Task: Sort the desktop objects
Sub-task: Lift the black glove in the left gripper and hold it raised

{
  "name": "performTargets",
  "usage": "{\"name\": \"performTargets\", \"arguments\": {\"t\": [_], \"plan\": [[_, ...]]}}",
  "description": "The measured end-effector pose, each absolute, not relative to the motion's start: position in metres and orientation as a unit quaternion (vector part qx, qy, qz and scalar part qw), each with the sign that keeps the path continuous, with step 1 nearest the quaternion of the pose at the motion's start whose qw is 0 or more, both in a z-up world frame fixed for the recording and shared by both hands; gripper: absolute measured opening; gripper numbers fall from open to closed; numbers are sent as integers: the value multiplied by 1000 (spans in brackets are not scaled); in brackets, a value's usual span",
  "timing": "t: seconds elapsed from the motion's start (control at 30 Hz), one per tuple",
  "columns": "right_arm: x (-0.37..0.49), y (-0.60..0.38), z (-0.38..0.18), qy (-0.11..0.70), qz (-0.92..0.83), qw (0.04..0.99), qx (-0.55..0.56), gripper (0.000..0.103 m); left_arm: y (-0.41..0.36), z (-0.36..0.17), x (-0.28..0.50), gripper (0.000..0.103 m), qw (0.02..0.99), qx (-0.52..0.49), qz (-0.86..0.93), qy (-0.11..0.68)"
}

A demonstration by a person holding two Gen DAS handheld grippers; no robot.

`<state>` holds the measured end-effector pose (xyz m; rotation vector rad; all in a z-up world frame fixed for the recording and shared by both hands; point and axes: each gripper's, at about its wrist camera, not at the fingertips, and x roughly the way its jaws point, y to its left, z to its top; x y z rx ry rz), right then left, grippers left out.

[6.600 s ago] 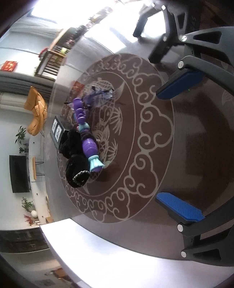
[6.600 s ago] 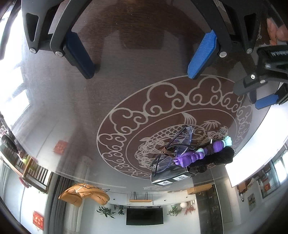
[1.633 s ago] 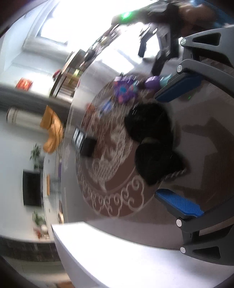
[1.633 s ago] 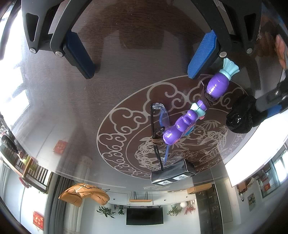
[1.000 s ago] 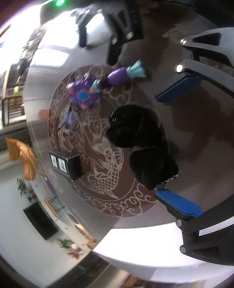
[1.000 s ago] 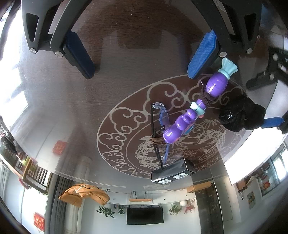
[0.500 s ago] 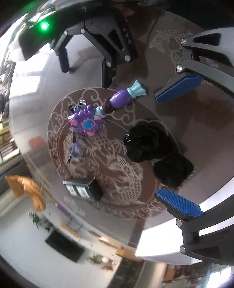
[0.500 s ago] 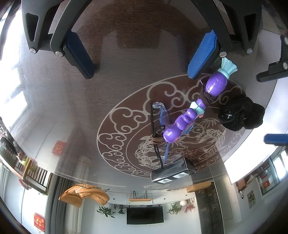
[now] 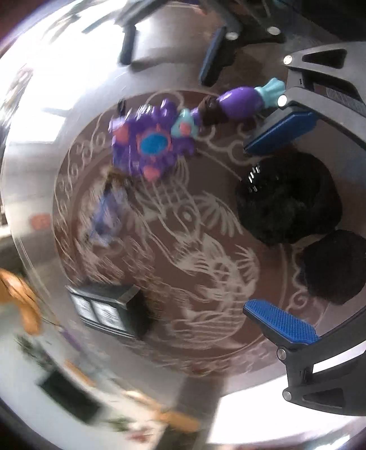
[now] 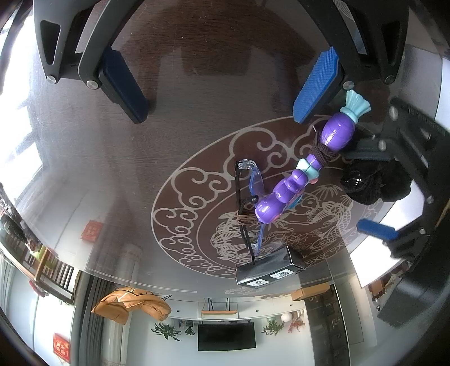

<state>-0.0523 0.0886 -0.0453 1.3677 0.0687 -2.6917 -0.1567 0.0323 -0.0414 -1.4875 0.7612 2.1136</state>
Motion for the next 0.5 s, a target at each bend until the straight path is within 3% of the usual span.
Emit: {"name": "performTargets", "arguments": {"t": [0.3,0.37,0.5], "plan": [[-52,88,-45,23,-890,61,452,103,-62,-49,-149,103,36,-555,831,7],[-53,88,-46,23,-890,60,452,103,-66,-48,-142,103,32,-547,837,-9],[-53,89,-45,16,-890,64,450,103,-48,-51,-128,103,67,-552,830,50]]}}
